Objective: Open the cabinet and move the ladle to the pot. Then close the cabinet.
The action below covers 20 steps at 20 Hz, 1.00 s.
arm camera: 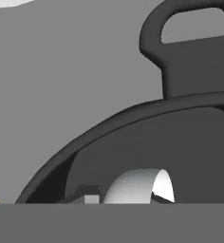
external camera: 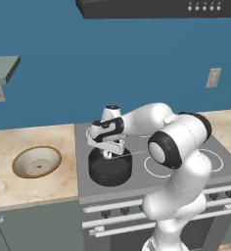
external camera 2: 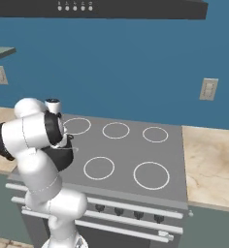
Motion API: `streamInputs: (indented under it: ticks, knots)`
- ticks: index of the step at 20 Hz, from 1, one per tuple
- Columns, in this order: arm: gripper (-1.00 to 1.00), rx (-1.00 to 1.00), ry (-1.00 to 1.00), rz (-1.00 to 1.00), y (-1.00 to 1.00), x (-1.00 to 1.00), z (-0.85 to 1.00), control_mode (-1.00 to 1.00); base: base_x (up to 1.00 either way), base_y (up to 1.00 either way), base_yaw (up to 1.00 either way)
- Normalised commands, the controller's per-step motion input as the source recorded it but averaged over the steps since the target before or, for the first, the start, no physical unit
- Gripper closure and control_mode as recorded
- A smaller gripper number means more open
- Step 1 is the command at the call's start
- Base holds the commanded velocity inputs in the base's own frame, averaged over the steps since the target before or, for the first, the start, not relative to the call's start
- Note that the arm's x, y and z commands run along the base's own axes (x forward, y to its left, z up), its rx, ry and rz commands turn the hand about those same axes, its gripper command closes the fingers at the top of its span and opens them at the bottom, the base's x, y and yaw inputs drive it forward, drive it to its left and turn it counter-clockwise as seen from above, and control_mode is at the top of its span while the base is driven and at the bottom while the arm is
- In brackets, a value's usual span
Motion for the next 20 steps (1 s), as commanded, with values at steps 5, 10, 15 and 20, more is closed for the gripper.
streamInputs:
  ticks: [5, 10, 15, 20]
  knots:
    - [-1.0, 0.0, 0.05, -0.1, 0.33, 0.17, -0.33, -1.0, 0.0, 0.0, 0.0]
    - [-1.0, 0.0, 0.0, -0.08, 0.03, -0.26, -0.03, -1.0, 0.0, 0.0, 0.0]
    - [-1.0, 0.0, -0.07, -0.07, -0.03, -0.79, 0.21, -1.0, 0.0, 0.0, 0.0]
    - [-1.0, 0.0, -0.1, -0.03, -0.17, -0.62, 0.64, -1.0, 0.0, 0.0, 0.0]
